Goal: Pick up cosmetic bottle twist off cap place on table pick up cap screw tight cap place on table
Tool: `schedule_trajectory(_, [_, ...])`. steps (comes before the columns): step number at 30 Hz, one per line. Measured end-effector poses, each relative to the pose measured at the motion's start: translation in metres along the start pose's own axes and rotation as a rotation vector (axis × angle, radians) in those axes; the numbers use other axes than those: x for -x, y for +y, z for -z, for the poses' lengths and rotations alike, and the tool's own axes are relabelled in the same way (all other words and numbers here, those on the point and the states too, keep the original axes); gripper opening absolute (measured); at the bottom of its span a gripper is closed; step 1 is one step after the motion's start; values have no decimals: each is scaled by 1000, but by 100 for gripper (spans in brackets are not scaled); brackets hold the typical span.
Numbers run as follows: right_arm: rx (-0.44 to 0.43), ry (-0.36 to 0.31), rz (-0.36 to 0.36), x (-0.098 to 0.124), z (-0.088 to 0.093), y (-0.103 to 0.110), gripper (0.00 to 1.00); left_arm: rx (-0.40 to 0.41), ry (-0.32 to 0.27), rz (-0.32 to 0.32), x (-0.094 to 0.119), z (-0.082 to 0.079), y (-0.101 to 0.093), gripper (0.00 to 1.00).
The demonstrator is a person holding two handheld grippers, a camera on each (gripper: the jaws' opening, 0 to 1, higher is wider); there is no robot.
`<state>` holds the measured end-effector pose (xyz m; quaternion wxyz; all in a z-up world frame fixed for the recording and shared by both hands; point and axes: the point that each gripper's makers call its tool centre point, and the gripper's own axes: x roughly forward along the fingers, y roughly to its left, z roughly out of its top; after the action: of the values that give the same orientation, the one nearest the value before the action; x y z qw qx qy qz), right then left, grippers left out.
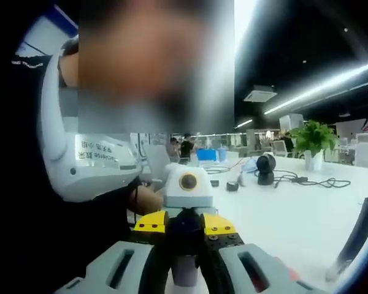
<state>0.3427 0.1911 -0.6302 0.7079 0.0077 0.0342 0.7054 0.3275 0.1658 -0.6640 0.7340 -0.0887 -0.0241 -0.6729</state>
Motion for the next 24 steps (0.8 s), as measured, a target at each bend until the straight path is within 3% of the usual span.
schedule_trajectory(11, [26,28,6,1,3,2,12,-30,14,-3,0,2,0,7])
schedule_trajectory(20, [24,57,104,-6,5,-8,11,-63,40,-66,2,2,12,6])
schedule_trajectory(24, [50,65,171,-23,10,-7,11,-85,47,-93,3,2,17,5])
